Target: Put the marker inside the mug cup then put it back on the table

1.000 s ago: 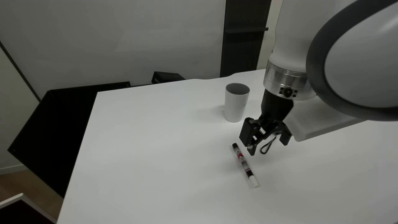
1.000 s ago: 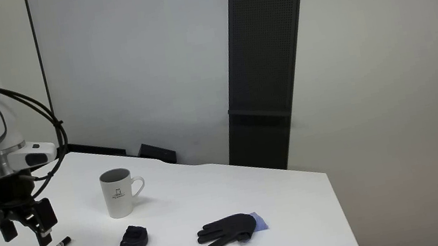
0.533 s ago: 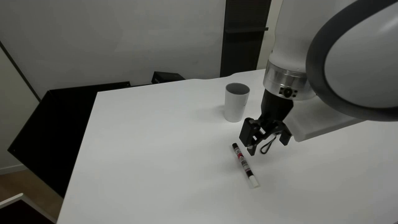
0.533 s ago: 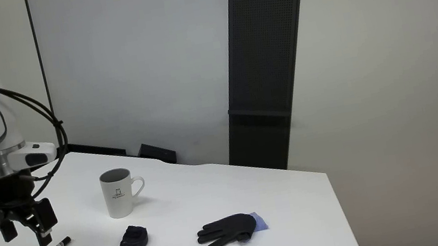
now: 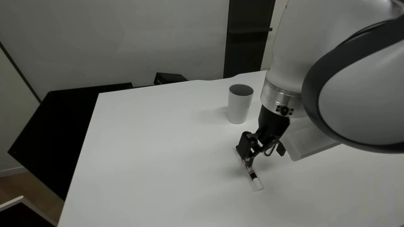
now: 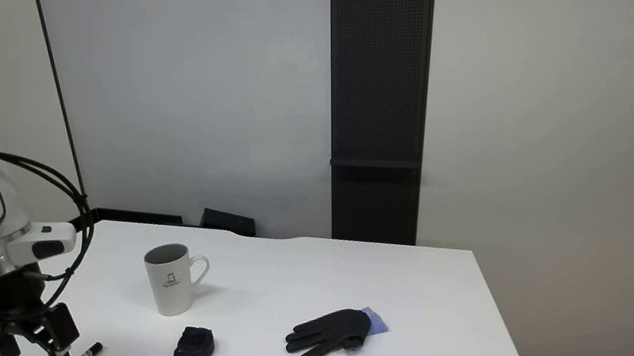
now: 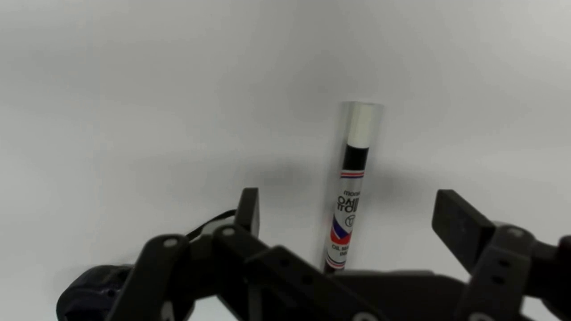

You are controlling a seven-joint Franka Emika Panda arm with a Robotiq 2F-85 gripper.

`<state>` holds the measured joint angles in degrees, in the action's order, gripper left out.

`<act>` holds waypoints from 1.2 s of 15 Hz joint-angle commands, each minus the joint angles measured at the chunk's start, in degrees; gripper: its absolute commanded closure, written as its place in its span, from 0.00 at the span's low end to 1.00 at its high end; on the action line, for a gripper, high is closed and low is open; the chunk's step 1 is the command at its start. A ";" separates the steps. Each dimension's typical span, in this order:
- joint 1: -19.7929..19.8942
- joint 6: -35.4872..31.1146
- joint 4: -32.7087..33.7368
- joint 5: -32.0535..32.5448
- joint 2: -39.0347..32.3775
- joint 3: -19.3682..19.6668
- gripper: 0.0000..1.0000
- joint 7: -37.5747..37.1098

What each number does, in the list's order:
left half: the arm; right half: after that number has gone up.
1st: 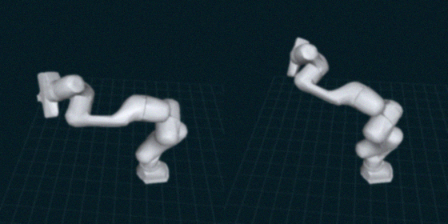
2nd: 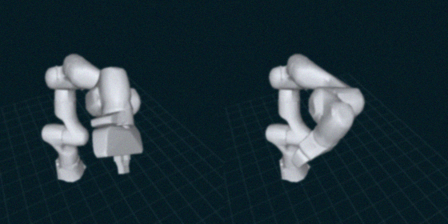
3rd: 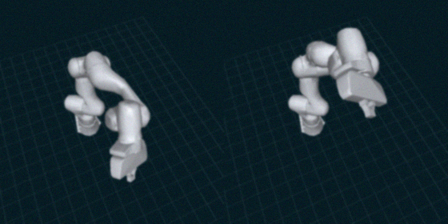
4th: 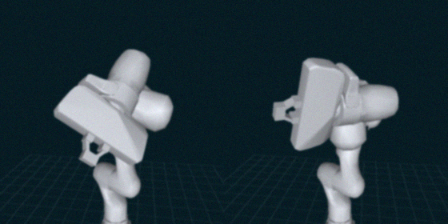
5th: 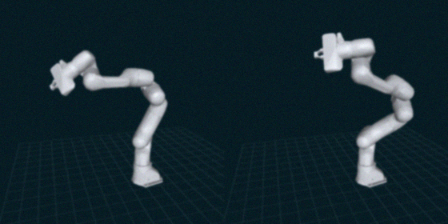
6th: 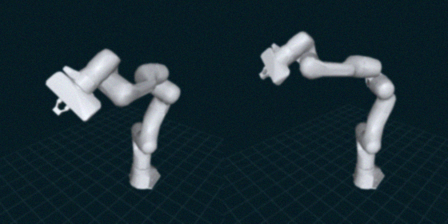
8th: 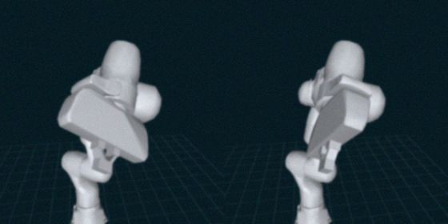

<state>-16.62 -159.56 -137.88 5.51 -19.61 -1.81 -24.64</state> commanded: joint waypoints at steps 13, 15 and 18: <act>-1.70 -10.61 -0.27 -8.73 -7.24 -0.38 0.00 0.53; -2.24 -11.02 0.03 -9.04 -8.02 0.17 0.00 0.50; -3.07 -10.70 0.39 -8.94 -8.95 0.90 0.00 0.39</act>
<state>-18.56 -169.47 -137.96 -2.35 -27.24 -1.71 -24.57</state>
